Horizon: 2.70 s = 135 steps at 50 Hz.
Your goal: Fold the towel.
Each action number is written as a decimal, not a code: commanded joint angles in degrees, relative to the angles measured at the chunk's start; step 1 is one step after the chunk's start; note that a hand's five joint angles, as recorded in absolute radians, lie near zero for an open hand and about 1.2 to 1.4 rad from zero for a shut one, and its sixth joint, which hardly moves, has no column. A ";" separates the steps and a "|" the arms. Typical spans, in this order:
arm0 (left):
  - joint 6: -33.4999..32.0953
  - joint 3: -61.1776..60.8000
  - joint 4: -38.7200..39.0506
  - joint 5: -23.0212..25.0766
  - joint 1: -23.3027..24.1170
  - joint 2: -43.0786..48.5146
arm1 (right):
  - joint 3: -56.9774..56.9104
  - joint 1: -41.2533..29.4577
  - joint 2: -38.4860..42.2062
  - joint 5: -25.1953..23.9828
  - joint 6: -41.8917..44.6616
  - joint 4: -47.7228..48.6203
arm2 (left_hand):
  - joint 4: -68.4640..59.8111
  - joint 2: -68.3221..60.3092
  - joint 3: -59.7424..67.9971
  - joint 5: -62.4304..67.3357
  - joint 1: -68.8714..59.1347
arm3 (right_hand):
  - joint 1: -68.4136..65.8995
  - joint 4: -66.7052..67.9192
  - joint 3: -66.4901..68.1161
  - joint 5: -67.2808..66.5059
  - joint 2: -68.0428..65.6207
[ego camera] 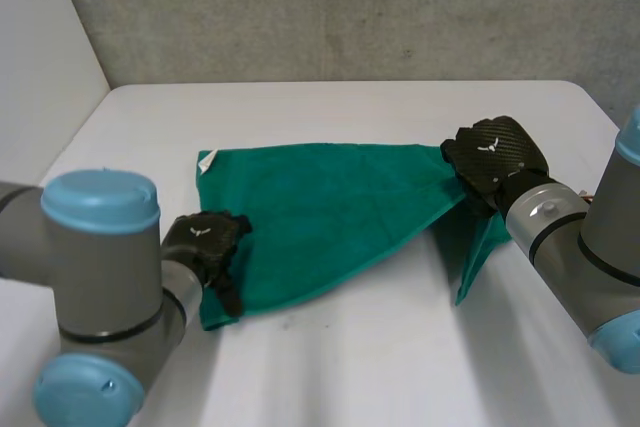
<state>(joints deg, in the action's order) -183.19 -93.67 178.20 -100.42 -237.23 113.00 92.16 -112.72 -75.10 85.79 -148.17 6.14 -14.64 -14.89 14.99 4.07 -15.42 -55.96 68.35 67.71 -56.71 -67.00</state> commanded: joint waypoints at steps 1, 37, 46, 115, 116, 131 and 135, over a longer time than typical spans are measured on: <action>-0.50 -5.82 6.37 -0.74 -0.95 0.11 | -1.37 0.04 -0.75 0.17 -3.87 -0.25 | -2.80 -2.55 2.45 3.37 -2.02 | -24.04 11.65 12.29 -13.29 -13.00; -10.75 -7.74 13.76 -0.13 -5.87 -9.62 | -4.44 0.66 -5.07 -0.71 1.45 -15.75 | -65.36 -65.11 65.01 65.93 -64.58 | -24.04 11.65 12.29 -13.29 -13.00; -27.11 -13.11 12.35 -0.04 -7.89 -14.39 | -2.60 1.01 -0.93 -0.01 15.71 -31.27 | -65.36 -65.11 65.01 65.93 -64.58 | -24.04 11.65 12.29 -13.29 -13.00; -31.35 -1.86 35.11 0.13 -12.90 6.97 | -8.32 8.30 17.01 -2.91 -10.98 -5.43 | -65.36 -65.11 65.01 65.93 -64.58 | -3.24 -9.14 -8.51 7.51 7.80; -31.35 -2.21 35.11 0.13 -13.08 6.71 | -6.40 9.79 14.65 -3.61 -14.74 -5.43 | -65.36 -65.11 65.01 65.93 -64.58 | -3.57 -8.81 -8.18 7.17 7.47; -31.35 -4.50 35.11 0.13 -14.05 4.51 | 2.23 18.50 9.09 -9.93 -23.73 -5.70 | -65.36 -65.11 65.01 65.93 -64.58 | -4.24 -8.14 -7.51 6.50 6.80; -31.35 -4.67 34.85 0.13 -14.40 4.51 | 2.94 19.29 9.18 -12.31 -23.92 -5.79 | -65.36 -65.11 65.01 65.93 -64.58 | -12.79 0.41 1.04 -2.04 -1.75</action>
<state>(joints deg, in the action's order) -214.54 -98.17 213.32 -100.29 -251.00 117.42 93.70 -95.27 -66.02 76.72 -170.95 0.56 -68.49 -68.65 68.24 55.89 -64.29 -45.71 52.68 52.61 -44.04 -53.63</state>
